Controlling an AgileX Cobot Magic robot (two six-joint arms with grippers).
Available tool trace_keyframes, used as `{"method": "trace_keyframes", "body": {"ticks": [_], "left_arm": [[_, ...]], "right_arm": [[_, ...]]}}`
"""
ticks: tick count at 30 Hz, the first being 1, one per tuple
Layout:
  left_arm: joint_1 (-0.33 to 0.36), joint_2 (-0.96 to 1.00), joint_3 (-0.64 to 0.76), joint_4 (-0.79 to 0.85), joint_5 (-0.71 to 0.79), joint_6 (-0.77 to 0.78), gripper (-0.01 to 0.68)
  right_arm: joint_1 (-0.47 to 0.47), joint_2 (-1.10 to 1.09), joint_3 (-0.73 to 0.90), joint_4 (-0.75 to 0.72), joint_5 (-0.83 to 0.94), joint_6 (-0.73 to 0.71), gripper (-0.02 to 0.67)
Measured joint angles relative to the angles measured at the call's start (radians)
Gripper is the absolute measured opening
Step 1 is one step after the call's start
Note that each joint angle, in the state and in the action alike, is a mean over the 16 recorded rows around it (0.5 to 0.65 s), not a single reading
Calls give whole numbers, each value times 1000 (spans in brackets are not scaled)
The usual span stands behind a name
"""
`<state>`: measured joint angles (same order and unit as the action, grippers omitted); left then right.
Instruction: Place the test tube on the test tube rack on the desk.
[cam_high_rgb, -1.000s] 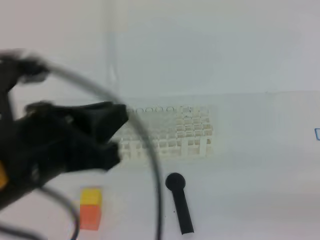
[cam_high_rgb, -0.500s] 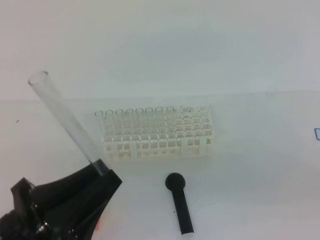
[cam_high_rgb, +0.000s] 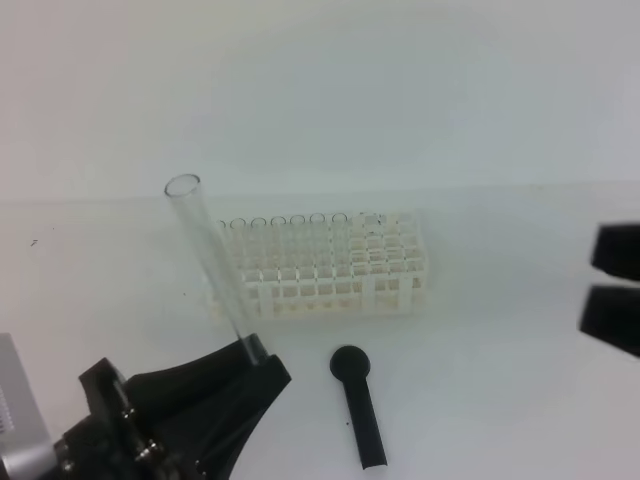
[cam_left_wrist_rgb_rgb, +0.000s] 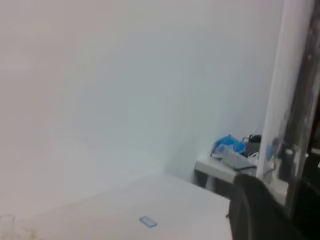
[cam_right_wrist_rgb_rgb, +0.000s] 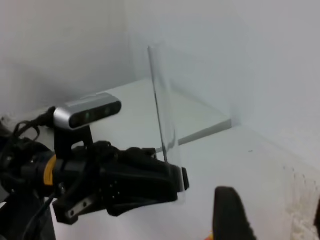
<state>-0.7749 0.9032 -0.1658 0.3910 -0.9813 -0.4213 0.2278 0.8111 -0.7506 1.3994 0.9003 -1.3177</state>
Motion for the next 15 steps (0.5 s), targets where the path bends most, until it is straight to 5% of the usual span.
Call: {"method": "trace_keyframes", "body": {"ticks": [15], "left_arm": [[0, 115, 0, 41, -169, 0, 108]], "right_arm": [[441, 392, -283, 57, -260, -166, 434]]}}
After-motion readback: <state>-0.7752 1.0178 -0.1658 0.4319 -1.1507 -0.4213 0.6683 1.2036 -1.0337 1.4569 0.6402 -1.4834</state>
